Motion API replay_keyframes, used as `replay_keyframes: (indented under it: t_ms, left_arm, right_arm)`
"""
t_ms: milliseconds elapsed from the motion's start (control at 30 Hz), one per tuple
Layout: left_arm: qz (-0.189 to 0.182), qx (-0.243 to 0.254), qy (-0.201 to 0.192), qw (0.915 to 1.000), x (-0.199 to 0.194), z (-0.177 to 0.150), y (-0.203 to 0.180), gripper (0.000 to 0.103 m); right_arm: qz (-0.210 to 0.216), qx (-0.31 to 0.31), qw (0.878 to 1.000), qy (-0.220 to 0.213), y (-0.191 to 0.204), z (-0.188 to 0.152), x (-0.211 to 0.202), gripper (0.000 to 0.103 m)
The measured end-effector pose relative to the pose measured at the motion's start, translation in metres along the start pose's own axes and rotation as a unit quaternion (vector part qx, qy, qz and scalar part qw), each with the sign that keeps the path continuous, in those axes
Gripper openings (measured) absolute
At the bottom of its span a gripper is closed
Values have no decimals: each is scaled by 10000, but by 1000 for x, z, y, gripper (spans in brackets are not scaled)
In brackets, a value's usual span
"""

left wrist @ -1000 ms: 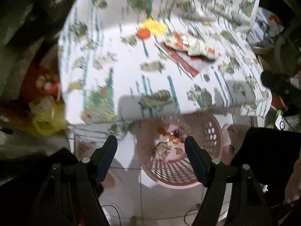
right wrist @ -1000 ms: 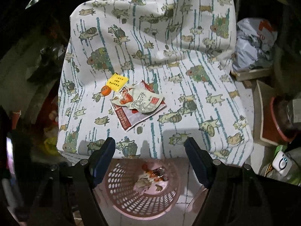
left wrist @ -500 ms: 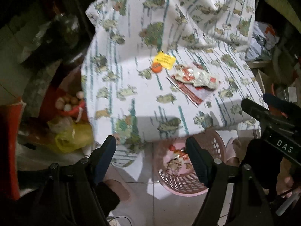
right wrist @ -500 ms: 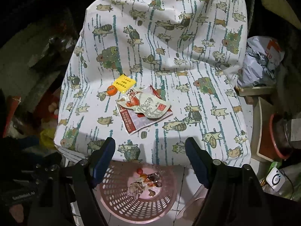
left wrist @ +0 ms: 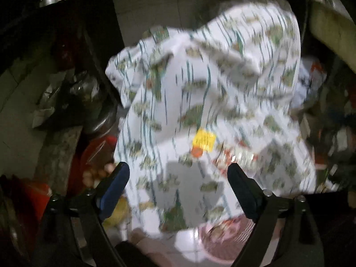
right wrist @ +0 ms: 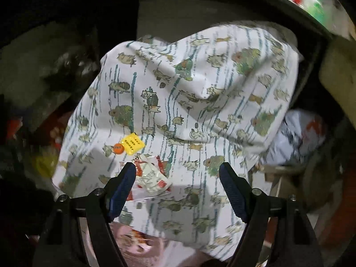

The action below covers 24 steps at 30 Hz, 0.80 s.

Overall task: Collect trash
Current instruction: 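Move both tools back up over the trash on the cloth, then grasp the white-and-red wrapper with the right tool and lift it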

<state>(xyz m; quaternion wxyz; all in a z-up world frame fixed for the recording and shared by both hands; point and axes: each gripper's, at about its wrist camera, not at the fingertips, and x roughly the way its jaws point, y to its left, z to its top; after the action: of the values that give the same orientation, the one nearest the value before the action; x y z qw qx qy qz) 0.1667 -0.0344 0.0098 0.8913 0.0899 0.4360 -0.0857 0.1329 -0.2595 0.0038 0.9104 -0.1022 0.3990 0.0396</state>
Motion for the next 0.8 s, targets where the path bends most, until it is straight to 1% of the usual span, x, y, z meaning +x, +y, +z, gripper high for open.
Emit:
replay_keyframes:
  t_ms: [67,100,167,200,267,300,367,400,433,467,500,567,600,667,700,733,800]
  left_arm:
    - [-171,-228,11,9996,9,7,9,93]
    - [-173,-284,50,9994,16,9,12,93]
    - [-28,-328,211,9992,35,7,20,93]
    - [48,-314,355,9989,47,6,24,93]
    - [86,-306,558,9979,64,6,30,93]
    - [147,-286,597,9977,70,7,33,93]
    - [391,-256,574,9973,79,9,40,93]
    - [422,-290,587,9970,81,8,44,93]
    - [387,-374,649,9964,85,8,49,93]
    - [318,-485,742,9956,88,7,55,93]
    - [276,-569,812,9947,92,7,58,93]
    - [283,-675,874,9935,96,5,64,93]
    - [339,-678,875,9933,98,6,65,93]
    - [484,-691,874,9926,102,6,67,93]
    - [519,-730,912,9918,105,6,69,93]
    - [492,-787,964,9910,108,5,71,93]
    - [400,-852,1011,9904,111,5,73,93]
  right_arm:
    - [-13,-170,9998,70,3,3,10,79]
    - [5,-235,9997,116,5,6,19,79]
    - [136,-247,9993,253,9,8,37,79]
    - [188,-219,9990,339,11,9,46,79]
    - [270,-40,9982,533,17,9,69,79]
    - [307,61,9977,603,20,8,78,79]
    - [404,223,9960,761,29,2,100,79]
    - [439,225,9950,867,33,-1,110,79]
    - [447,169,9934,1045,39,-5,122,79]
    - [441,147,9924,1137,41,-7,128,79]
    - [556,140,9904,1257,44,-8,136,79]
    - [926,-3,9869,1322,51,-8,141,79]
    - [1009,-125,9863,1298,55,-8,141,79]
    - [941,-456,9872,1201,66,-11,143,79]
    - [906,-630,9862,1238,72,-14,146,79]
    - [877,-856,9824,1410,81,-20,155,79]
    - [829,-1063,9770,1650,91,-27,168,79]
